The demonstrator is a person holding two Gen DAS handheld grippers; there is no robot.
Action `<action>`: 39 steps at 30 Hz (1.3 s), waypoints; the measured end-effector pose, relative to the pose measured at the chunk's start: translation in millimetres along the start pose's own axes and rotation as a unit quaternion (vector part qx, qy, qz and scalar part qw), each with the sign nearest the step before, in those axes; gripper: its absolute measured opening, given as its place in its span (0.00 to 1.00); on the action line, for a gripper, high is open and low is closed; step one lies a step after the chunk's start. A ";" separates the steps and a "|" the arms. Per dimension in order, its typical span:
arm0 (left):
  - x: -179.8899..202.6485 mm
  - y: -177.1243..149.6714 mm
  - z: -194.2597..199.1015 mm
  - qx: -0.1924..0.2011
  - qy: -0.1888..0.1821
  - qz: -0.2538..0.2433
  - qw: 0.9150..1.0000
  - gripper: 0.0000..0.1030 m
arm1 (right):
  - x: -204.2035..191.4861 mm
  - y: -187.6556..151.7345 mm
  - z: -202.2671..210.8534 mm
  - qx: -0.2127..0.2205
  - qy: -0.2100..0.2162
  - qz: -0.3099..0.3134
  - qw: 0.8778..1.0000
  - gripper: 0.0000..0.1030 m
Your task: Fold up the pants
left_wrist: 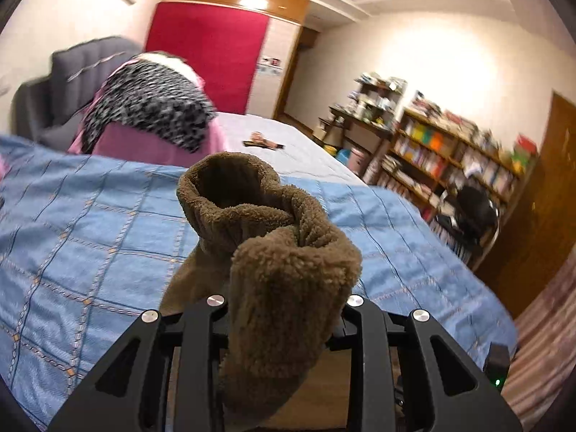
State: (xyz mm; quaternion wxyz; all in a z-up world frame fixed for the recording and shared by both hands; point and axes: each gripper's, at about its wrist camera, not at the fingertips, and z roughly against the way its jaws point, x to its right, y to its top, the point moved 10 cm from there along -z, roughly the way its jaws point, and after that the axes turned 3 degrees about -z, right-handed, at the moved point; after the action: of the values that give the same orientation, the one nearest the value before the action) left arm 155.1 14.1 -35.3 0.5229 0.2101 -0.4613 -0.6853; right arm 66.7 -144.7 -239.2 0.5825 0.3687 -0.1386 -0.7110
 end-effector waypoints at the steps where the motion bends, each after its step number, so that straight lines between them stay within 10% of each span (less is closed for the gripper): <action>1: 16.6 -6.1 -6.1 -0.009 -0.006 -0.009 1.000 0.27 | 4.9 -1.4 2.3 0.002 0.002 -0.006 1.000 0.42; 12: 121.4 -86.4 -67.3 -0.080 -0.006 -0.107 0.991 0.27 | 51.6 -8.6 26.7 0.027 -0.006 -0.050 0.998 0.42; 24: 153.5 -154.1 -106.2 -0.124 0.015 -0.201 0.972 0.34 | 100.4 -15.9 43.6 0.042 -0.024 -0.103 0.994 0.42; 28: 171.5 -170.1 -106.9 -0.134 -0.014 -0.208 0.969 0.53 | 107.3 -15.2 48.6 0.047 -0.030 -0.107 0.993 0.42; 39: 206.8 -188.2 -73.2 -0.149 -0.107 -0.215 0.959 0.54 | 113.0 -5.1 59.1 0.055 -0.017 -0.117 0.991 0.42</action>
State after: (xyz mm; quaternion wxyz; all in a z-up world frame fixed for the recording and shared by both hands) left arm 37.7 -199.1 -191.0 0.3363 0.1492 -0.3514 -0.8609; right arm 16.9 -262.2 -242.6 0.4719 0.4015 -0.1433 -0.7717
